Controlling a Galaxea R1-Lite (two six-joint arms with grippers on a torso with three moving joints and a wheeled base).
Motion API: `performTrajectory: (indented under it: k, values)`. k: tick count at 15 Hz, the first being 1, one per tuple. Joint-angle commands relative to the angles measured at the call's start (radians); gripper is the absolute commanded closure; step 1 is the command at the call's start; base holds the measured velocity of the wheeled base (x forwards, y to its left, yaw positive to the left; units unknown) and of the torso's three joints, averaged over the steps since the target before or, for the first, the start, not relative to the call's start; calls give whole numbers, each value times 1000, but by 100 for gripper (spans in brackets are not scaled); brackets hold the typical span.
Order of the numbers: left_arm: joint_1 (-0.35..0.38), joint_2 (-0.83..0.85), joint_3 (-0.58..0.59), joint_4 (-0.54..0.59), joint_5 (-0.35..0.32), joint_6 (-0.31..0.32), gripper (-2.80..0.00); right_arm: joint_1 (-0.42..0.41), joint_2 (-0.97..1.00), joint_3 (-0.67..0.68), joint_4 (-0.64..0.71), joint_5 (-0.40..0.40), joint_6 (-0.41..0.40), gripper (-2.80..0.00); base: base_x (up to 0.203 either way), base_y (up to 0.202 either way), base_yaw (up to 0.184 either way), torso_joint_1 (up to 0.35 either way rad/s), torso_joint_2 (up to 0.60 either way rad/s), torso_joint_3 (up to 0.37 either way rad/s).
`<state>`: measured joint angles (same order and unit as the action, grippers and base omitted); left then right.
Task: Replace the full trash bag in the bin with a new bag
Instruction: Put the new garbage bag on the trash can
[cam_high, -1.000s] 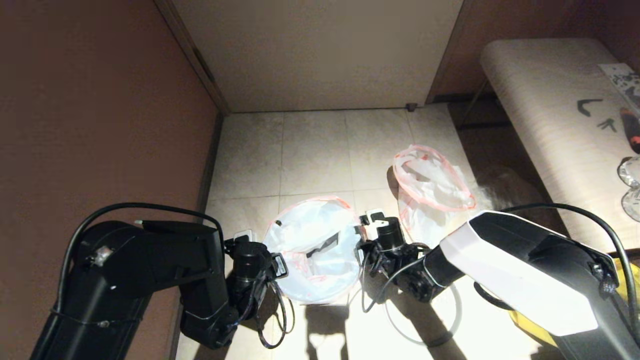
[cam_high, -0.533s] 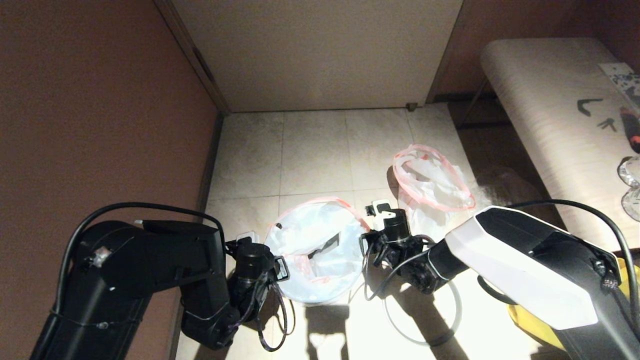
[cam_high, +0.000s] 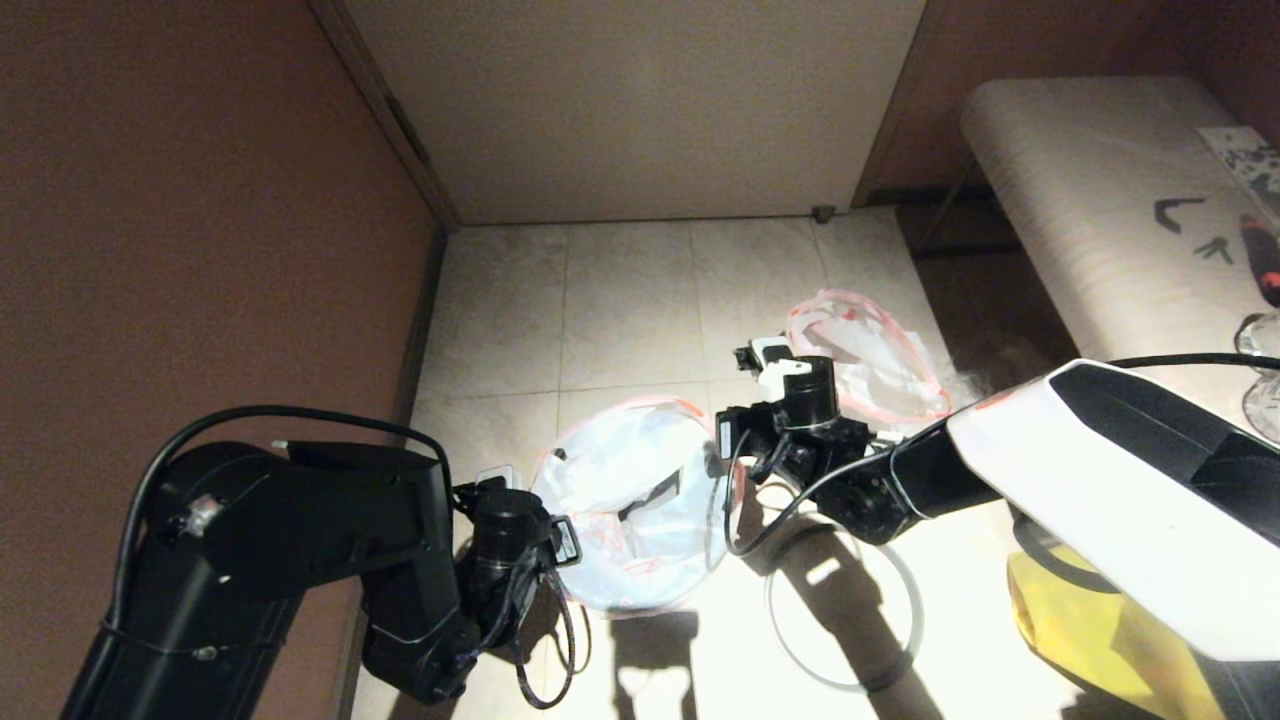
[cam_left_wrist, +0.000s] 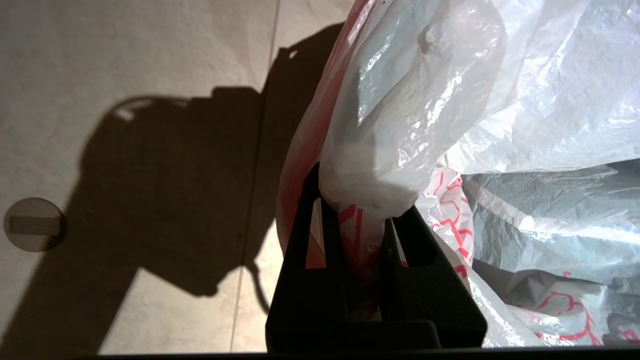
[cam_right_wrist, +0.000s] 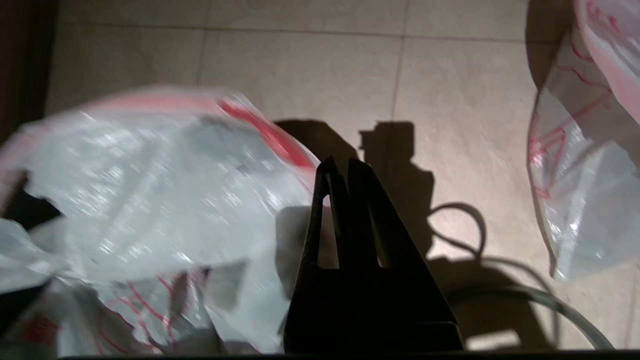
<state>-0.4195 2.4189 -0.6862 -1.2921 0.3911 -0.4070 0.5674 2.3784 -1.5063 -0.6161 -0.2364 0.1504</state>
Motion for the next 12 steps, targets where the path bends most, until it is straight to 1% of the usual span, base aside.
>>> performTrajectory:
  k: [1,3,5,6,9,12]
  values:
    - [-7,-4,6,-8,-2,-3,0,8,28,-98,40,4,1,0,0,0,0,0,0,0]
    - [-8,-4,10,-7,-6,-3,0,16,91,-247,128,8,-1,0,0,0,0,0,0,0]
    - [-10,-3,10,-7,-6,-3,0,27,151,-351,212,15,-1,0,0,0,0,0,0,0]
    - [-12,-1,10,-9,-6,-3,0,33,163,-366,232,18,-2,0,0,0,0,0,0,0]
    - [-13,0,7,-9,-5,-3,0,58,149,-324,229,16,2,0,0,0,0,0,0,0]
    - [-13,-1,8,-9,-6,-3,0,66,160,-334,228,16,0,0,0,0,0,0,0,0]
